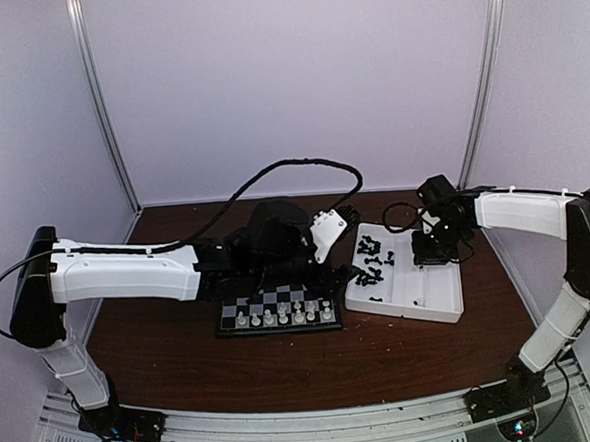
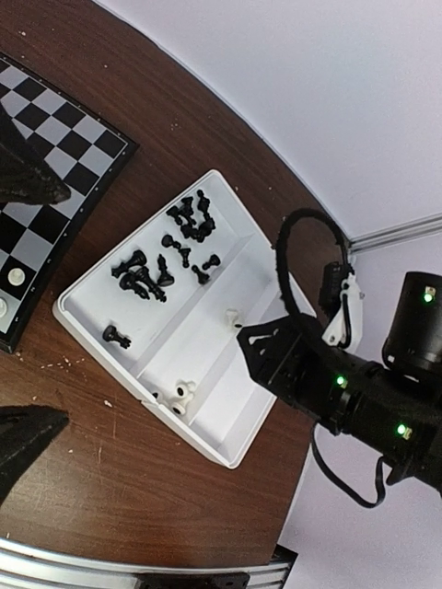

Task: Set up the chess pieces on the board
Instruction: Pick up the chess piece from the storage box.

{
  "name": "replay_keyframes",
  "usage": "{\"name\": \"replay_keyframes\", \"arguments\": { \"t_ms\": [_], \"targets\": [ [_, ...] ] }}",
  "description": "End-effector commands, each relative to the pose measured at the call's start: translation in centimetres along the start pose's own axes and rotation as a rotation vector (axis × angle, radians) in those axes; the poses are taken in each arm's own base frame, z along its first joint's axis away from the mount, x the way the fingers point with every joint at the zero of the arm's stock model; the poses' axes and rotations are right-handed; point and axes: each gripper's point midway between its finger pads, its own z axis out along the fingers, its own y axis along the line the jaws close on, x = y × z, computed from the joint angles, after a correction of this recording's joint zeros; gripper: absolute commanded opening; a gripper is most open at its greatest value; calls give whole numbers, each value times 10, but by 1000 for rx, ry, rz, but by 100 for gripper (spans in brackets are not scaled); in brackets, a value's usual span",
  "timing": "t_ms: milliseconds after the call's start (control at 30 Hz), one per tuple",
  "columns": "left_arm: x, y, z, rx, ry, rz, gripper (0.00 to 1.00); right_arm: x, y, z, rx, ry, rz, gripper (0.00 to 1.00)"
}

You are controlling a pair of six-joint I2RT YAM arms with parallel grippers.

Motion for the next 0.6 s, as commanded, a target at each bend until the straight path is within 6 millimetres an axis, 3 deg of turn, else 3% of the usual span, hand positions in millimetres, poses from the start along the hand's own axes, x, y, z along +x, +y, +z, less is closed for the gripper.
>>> {"name": "replay_keyframes", "arguments": {
  "t_ms": [0, 267, 567],
  "targets": [
    [-8, 5, -8, -10, -28, 1, 75, -16, -7, 14, 79, -16, -106, 25],
    [-8, 6, -7, -17, -29, 7, 75, -28, -20, 44, 196, 35, -162, 22],
    [-6, 8, -6, -31, -24, 14, 75, -36, -25, 61, 245, 60, -183, 22]
  ]
}}
